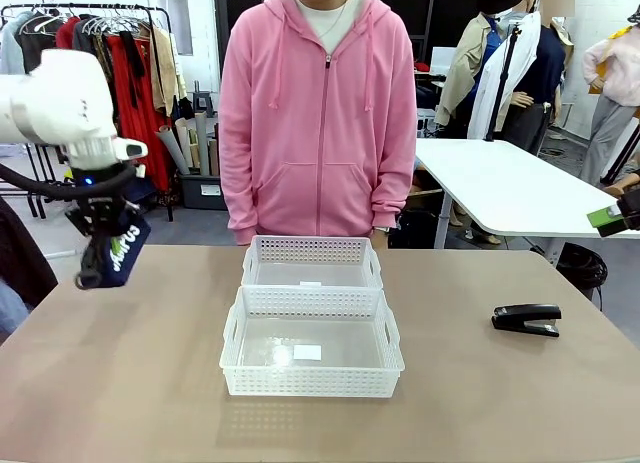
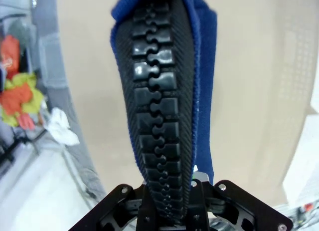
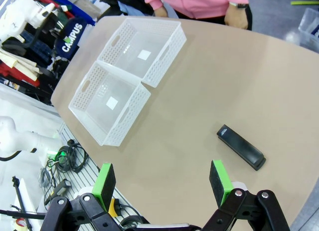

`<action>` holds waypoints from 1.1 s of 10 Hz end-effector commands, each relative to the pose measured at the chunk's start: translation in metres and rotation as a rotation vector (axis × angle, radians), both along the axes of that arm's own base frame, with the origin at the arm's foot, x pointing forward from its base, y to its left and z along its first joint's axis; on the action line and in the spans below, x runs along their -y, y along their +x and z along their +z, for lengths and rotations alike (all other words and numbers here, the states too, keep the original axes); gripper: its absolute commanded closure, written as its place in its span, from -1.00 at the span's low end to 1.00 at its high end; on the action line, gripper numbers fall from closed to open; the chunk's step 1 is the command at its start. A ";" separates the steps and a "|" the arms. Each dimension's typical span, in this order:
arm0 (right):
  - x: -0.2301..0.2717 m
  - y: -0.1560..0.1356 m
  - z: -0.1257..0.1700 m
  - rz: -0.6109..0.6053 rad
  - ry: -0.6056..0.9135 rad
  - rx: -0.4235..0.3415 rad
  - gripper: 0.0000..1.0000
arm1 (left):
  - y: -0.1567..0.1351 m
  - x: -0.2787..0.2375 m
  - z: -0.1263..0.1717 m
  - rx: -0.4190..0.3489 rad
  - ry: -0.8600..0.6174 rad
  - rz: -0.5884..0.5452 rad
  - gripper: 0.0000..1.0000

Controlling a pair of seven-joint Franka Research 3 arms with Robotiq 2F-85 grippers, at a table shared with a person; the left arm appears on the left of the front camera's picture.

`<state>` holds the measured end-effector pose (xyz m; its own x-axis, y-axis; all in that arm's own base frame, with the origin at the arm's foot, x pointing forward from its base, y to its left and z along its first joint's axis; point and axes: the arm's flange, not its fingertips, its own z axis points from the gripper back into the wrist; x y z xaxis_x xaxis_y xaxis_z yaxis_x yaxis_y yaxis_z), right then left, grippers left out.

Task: Distribute items into two baskets.
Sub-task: Pick up the Pencil pouch that the person points to.

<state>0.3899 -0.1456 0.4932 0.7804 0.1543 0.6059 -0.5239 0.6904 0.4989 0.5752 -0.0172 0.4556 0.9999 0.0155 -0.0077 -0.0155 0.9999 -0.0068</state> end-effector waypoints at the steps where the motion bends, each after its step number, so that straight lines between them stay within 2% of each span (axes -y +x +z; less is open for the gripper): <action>1: 0.000 0.001 0.001 0.005 0.011 0.008 -1.00 | -0.016 -0.024 0.039 0.022 -0.080 -0.269 1.00; 2: 0.000 0.001 0.001 0.005 0.011 0.008 -1.00 | -0.027 -0.031 0.059 0.052 -0.115 -0.388 1.00; 6: 0.000 0.001 0.001 0.005 0.011 0.008 -1.00 | -0.058 -0.026 0.110 0.020 -0.047 -0.719 1.00; 8: 0.000 0.001 0.001 0.005 0.011 0.008 -1.00 | -0.077 -0.013 0.124 0.019 0.023 -0.867 1.00; 9: 0.000 0.001 0.001 0.005 0.011 0.008 -1.00 | -0.085 -0.007 0.126 0.031 0.071 -0.923 1.00; 11: 0.000 0.001 0.001 0.005 0.011 0.008 -1.00 | -0.083 -0.008 0.126 0.037 0.060 -0.922 1.00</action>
